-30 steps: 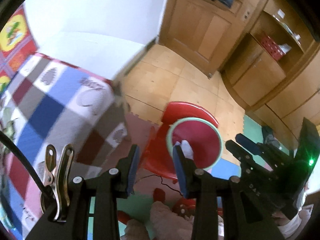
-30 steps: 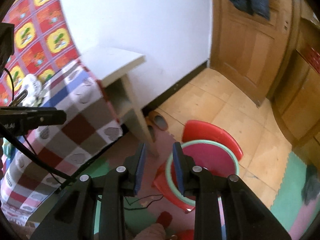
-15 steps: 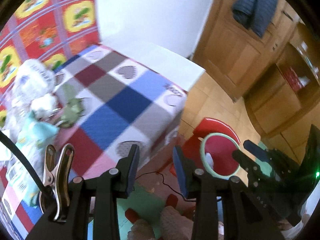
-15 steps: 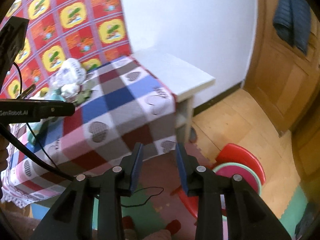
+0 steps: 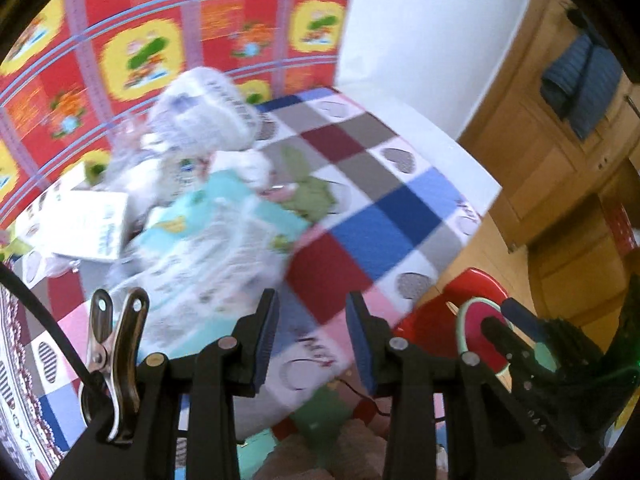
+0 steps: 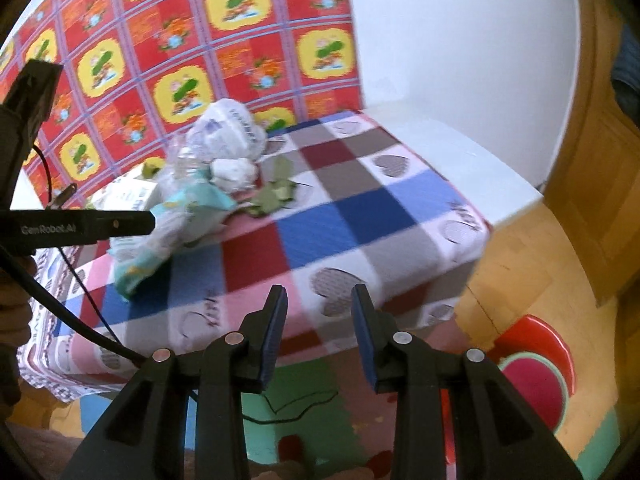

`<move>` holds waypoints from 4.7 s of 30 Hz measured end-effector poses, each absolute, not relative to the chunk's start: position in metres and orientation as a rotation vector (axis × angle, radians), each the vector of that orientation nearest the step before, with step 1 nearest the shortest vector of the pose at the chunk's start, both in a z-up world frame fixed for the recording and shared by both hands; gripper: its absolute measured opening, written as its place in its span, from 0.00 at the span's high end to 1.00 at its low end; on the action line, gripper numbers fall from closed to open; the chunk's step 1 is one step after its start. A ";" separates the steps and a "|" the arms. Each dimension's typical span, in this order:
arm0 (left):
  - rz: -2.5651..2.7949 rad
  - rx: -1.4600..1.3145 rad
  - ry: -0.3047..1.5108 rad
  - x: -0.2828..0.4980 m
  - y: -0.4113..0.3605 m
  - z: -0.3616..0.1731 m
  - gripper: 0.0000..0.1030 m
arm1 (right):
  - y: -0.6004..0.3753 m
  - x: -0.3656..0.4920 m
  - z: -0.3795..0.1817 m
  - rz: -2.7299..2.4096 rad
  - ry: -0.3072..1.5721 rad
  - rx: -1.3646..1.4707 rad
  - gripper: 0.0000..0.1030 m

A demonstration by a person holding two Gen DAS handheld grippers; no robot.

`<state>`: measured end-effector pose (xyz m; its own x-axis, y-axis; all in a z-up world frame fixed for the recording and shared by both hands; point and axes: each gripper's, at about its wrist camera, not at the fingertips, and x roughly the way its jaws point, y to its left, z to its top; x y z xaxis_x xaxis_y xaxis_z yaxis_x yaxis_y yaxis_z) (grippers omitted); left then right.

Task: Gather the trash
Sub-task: 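Move both open tools back toward the trash on the bed, then lower both open tools onto the teal printed plastic bag, then close both tools on the edges of the teal plastic bag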

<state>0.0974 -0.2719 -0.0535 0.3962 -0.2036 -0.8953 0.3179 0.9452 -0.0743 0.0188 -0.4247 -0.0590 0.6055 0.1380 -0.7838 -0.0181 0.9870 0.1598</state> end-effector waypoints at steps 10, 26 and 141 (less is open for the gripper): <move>-0.185 0.029 1.118 0.110 -0.188 -0.055 0.65 | -0.364 0.064 -0.056 0.249 0.929 0.097 0.67; 0.029 -0.096 1.157 0.141 -0.123 -0.084 0.64 | -0.320 0.149 -0.077 0.456 1.005 0.069 0.53; -0.059 -0.191 1.055 0.103 -0.071 -0.077 0.65 | -0.276 0.117 -0.088 0.448 1.034 0.111 0.76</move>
<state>0.1034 -0.0712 -0.0775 0.4937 -0.1395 -0.8584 -0.0437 0.9818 -0.1847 0.1168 -0.2763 -0.0875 0.4299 0.4095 -0.8046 -0.3061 0.9045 0.2968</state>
